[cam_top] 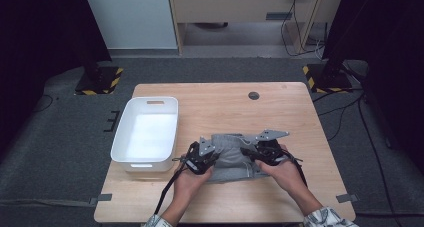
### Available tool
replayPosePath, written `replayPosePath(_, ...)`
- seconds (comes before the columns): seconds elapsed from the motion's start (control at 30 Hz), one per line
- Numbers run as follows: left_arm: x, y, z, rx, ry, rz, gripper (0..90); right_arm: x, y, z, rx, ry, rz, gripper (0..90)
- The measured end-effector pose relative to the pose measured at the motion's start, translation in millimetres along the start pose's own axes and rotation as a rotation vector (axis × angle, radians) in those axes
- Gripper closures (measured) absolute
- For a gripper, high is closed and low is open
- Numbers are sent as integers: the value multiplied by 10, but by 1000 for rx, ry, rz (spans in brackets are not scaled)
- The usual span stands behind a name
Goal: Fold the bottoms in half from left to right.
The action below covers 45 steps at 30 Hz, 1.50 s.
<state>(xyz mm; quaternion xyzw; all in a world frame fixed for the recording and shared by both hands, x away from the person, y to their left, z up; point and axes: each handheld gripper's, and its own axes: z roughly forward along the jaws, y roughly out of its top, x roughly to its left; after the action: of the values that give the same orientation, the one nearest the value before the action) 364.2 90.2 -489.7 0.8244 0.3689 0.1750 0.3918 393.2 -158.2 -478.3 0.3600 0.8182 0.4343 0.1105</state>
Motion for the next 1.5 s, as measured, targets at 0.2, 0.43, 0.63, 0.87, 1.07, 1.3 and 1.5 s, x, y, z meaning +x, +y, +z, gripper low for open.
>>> replayPosePath(0.2, -20, -152, 58, 29, -4, -1, 821, 30, -115, 100, 33, 9, 0, 707)
replayPosePath(0.43, -15, -221, 104, 46, -2, 1, 819, 41, -182, 160, 44, 14, -3, 705)
replayPosePath(0.63, -1, -227, 153, 42, -3, -6, 818, 14, -242, 202, 46, 8, 4, 701)
replayPosePath(0.87, 60, -158, 255, 43, 3, -22, 817, -38, -231, 239, 53, -15, -2, 697)
replayPosePath(1.07, 83, -13, 424, 50, 15, -26, 816, -180, -192, 266, 51, -47, 11, 692)
replayPosePath(1.3, 115, 134, 603, 55, 28, -32, 816, -374, -139, 292, 58, -76, 22, 685)
replayPosePath(1.5, 149, 273, 743, 68, 45, -21, 814, -515, -45, 338, 81, -109, 24, 675)
